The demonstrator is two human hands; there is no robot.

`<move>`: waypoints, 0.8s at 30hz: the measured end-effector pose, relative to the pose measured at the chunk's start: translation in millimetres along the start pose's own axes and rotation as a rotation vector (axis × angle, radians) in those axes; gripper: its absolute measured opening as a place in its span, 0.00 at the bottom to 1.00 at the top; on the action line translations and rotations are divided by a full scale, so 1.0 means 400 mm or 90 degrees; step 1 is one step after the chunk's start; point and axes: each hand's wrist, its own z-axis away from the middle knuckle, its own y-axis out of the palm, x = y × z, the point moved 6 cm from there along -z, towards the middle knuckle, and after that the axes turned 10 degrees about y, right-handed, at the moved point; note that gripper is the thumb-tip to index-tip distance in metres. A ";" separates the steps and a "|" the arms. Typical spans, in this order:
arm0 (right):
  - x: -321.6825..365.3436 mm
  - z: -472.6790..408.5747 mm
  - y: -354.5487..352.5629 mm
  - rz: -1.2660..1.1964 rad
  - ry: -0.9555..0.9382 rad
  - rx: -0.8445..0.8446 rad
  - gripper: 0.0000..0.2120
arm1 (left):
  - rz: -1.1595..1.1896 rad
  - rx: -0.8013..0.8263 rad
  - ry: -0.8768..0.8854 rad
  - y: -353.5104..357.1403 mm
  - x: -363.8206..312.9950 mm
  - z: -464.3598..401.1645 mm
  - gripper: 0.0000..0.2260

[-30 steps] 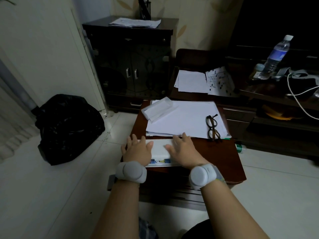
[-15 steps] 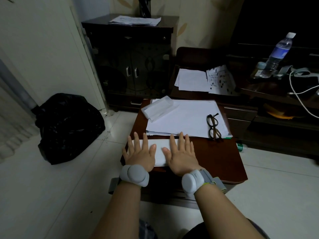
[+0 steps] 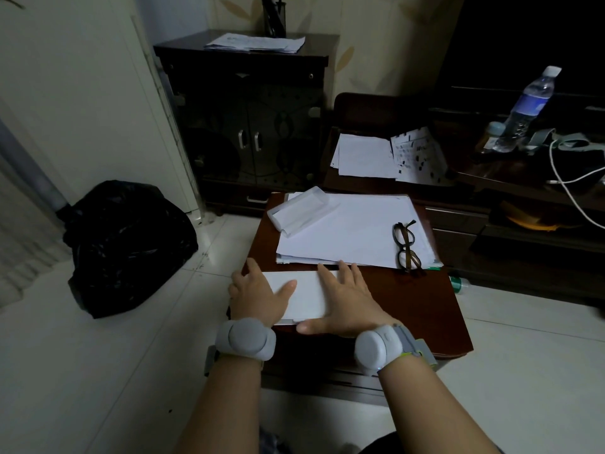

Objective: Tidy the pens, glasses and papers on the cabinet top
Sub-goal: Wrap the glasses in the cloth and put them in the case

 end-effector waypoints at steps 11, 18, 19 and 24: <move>0.021 -0.023 -0.039 -0.131 -0.023 -0.077 0.51 | 0.115 -0.119 0.009 -0.036 0.007 -0.050 0.32; 0.079 -0.138 -0.109 -0.473 0.007 -0.171 0.19 | 0.127 -0.268 0.137 -0.068 -0.033 -0.074 0.12; 0.088 -0.156 -0.114 -0.528 0.016 -0.159 0.17 | 0.132 -0.281 0.148 -0.072 -0.037 -0.075 0.11; 0.130 -0.231 -0.110 -0.705 0.058 -0.057 0.18 | 0.174 -0.321 0.155 -0.088 -0.042 -0.079 0.10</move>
